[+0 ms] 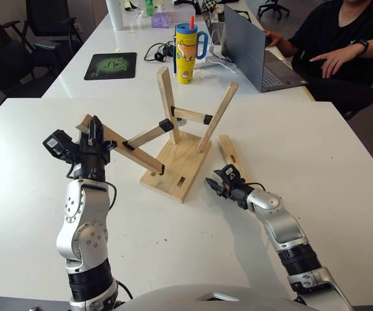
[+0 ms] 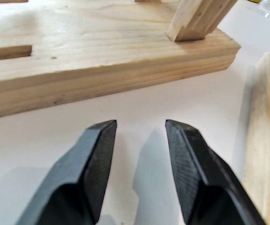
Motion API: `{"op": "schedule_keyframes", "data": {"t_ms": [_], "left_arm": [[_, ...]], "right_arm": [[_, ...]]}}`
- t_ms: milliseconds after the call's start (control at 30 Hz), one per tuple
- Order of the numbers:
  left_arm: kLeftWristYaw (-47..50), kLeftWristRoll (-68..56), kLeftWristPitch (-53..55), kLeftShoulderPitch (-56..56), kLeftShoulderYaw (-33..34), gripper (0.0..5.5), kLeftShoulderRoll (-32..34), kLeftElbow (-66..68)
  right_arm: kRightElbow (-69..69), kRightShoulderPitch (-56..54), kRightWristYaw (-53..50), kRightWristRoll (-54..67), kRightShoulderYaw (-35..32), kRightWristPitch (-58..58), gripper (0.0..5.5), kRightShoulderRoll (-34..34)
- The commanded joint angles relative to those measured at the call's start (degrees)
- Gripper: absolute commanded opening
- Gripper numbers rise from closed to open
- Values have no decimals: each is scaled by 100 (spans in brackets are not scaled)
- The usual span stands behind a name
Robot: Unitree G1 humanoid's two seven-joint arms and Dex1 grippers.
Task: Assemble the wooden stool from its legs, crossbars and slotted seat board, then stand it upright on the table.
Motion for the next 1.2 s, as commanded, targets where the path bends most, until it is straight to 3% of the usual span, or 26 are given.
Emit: {"op": "schedule_keyframes", "data": {"t_ms": [33, 200, 433, 1200], "left_arm": [[-350, -333, 241, -209, 267, 104, 442, 262], [-882, -340, 451, -239, 178, 104, 877, 581], [-1438, 50, 59, -420, -182, 104, 890, 1063], [-1738, 491, -316, -246, -368, 104, 851, 1193]], "right_arm": [[-11, -53, -4, -6, 1, 46, 194, 12], [-19, -64, -10, 12, -9, 56, 194, 35], [-17, -88, -14, 47, -30, 101, 194, 84], [43, -159, 23, 56, -74, 130, 194, 65]]}}
